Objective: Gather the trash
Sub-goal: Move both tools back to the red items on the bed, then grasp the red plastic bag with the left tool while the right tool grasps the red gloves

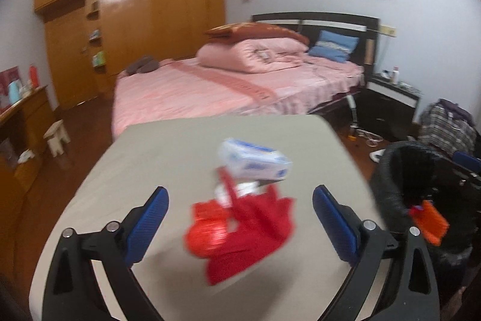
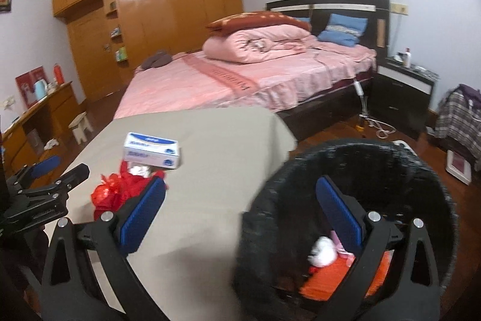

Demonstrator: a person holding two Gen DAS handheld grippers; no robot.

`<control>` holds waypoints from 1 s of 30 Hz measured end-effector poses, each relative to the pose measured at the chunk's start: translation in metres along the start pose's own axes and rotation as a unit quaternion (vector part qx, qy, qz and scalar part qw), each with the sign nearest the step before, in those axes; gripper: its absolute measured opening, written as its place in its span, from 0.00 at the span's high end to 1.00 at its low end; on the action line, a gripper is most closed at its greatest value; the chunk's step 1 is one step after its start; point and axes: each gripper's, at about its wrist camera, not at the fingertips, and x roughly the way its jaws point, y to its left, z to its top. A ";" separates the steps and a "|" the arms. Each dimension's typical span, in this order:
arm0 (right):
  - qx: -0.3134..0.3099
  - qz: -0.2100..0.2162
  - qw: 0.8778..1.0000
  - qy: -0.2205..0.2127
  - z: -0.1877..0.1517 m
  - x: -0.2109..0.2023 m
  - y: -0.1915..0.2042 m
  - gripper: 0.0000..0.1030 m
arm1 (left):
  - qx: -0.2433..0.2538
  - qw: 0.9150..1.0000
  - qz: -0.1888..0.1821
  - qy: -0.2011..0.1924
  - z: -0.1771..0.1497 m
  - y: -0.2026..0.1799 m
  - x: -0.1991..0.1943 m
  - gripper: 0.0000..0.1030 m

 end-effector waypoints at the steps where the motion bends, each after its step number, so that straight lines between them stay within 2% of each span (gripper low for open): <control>1: -0.003 0.005 1.000 0.003 -0.001 0.005 0.007 0.05 | -0.004 1.000 0.008 0.006 -0.003 0.008 0.005 0.09; 10: -0.019 0.019 0.999 0.027 -0.008 0.045 0.038 0.05 | -0.023 0.997 0.028 0.063 -0.030 0.048 0.052 0.17; 20: -0.034 0.019 0.998 0.052 -0.018 0.067 0.051 0.05 | -0.029 0.994 0.003 0.105 -0.044 0.052 0.086 0.22; 22: -0.035 0.019 0.998 0.056 -0.019 0.071 0.053 0.05 | -0.033 0.993 -0.007 0.114 -0.045 0.052 0.090 0.27; 24: -0.038 0.020 0.997 0.058 -0.019 0.073 0.054 0.05 | -0.035 0.991 -0.019 0.124 -0.046 0.052 0.094 0.45; 26: -0.040 0.021 0.997 0.060 -0.020 0.075 0.057 0.05 | -0.041 0.989 -0.037 0.135 -0.048 0.054 0.098 0.58; 27: -0.041 0.022 0.997 0.061 -0.020 0.076 0.058 0.05 | -0.045 0.989 -0.040 0.136 -0.048 0.055 0.098 0.61; 30: -0.044 0.025 0.997 0.063 -0.020 0.079 0.062 0.05 | -0.060 0.989 -0.042 0.129 -0.050 0.061 0.094 0.63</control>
